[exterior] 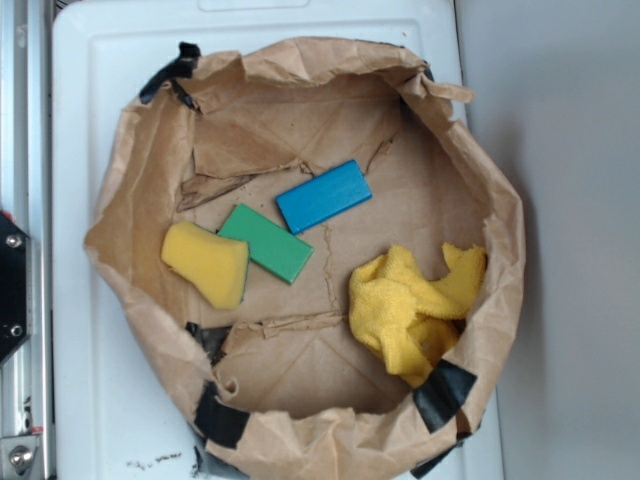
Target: Grab the green block.
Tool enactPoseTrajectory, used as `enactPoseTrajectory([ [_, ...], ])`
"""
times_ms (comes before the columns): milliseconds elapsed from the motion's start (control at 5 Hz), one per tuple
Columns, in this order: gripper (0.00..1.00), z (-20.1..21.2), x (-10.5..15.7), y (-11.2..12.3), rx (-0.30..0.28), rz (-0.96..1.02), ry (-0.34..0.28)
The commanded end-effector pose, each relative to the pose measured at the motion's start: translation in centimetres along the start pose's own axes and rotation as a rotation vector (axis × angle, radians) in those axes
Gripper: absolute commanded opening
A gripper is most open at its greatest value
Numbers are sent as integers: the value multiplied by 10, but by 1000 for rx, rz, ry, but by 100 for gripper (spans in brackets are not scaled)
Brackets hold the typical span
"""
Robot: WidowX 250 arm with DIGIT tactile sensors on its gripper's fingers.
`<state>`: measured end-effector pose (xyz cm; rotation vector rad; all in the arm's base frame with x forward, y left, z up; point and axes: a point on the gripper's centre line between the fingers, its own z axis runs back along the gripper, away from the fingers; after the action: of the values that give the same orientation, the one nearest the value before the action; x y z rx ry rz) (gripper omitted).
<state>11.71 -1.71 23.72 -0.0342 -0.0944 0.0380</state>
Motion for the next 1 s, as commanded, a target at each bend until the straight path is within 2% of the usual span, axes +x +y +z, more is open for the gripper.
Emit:
enactPoseTrajectory([
  [0,100,0,0,0,0,0,0],
  [200,100,0,0,0,0,0,0],
  [400,100,-7,1,0,-58,-54,-44],
  [600,100,-16,18,-2,-69,-81,-85],
  [800,100,-35,45,6,-63,-90,-94],
])
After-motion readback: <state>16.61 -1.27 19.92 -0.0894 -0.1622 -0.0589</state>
